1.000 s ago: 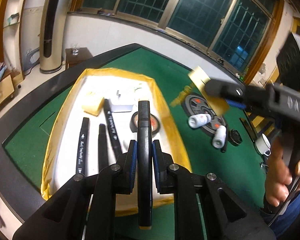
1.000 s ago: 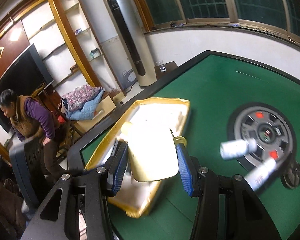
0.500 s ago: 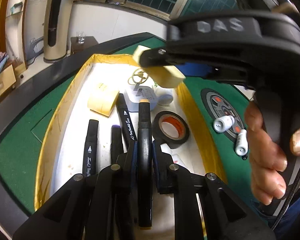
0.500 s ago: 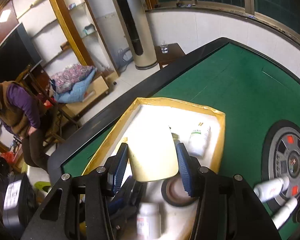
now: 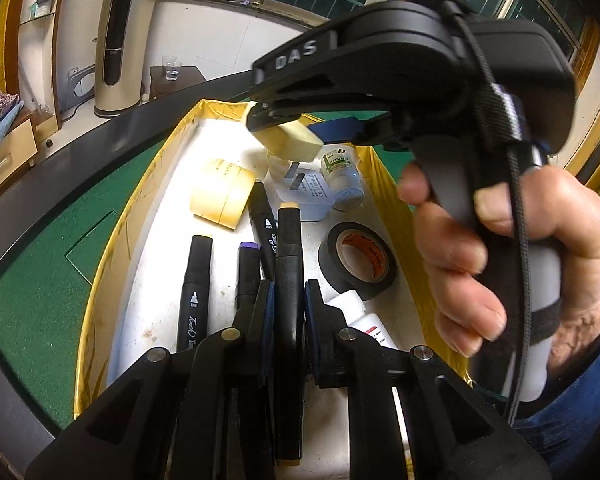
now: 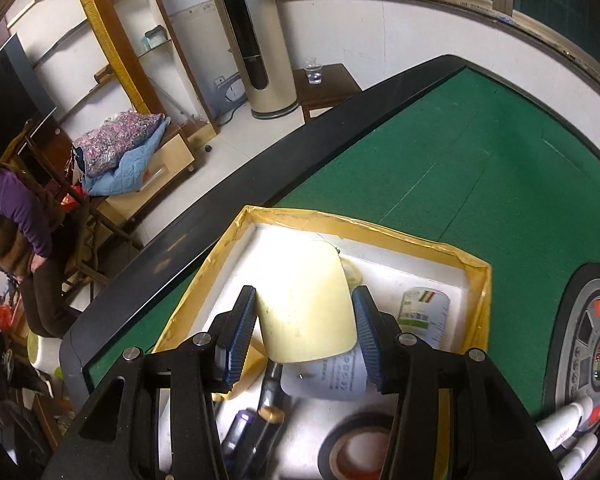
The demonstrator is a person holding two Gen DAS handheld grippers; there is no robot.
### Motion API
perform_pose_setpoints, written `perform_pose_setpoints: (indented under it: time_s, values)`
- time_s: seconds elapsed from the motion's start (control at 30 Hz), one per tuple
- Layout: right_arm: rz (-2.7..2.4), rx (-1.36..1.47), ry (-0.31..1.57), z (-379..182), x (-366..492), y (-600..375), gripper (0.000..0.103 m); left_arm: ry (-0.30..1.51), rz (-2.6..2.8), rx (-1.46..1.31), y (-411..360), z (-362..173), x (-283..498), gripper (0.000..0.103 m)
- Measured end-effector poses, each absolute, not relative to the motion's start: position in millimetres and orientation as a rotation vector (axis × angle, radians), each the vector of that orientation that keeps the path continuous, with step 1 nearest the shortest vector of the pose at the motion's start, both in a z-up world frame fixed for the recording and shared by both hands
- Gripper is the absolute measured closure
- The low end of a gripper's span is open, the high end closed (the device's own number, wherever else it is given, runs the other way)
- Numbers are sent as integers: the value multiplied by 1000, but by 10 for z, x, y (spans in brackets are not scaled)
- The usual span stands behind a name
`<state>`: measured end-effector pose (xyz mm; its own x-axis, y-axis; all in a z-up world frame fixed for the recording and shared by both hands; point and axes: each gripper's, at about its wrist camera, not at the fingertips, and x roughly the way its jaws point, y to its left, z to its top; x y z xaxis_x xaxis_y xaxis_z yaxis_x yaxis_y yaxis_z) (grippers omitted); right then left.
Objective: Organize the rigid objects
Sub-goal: 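Release the cream case with right tool while left releases the marker in the tray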
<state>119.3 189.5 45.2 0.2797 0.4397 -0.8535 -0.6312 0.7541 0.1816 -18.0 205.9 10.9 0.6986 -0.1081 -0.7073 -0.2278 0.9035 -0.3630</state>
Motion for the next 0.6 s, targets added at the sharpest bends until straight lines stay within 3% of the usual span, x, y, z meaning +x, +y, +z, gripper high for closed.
perform_pose_setpoints:
  time_s: [0.33, 0.5, 0.6]
  values:
    - [737, -187, 1107, 406, 1237, 1936, 58, 830, 81, -467, 2065, 110, -168, 89]
    - [766, -163, 1091, 524, 1208, 1830, 51, 835, 75, -481, 2037, 143, -205, 68]
    - [788, -139, 1068, 651, 1118, 1703, 50, 821, 62, -476, 1996, 192, -257, 67]
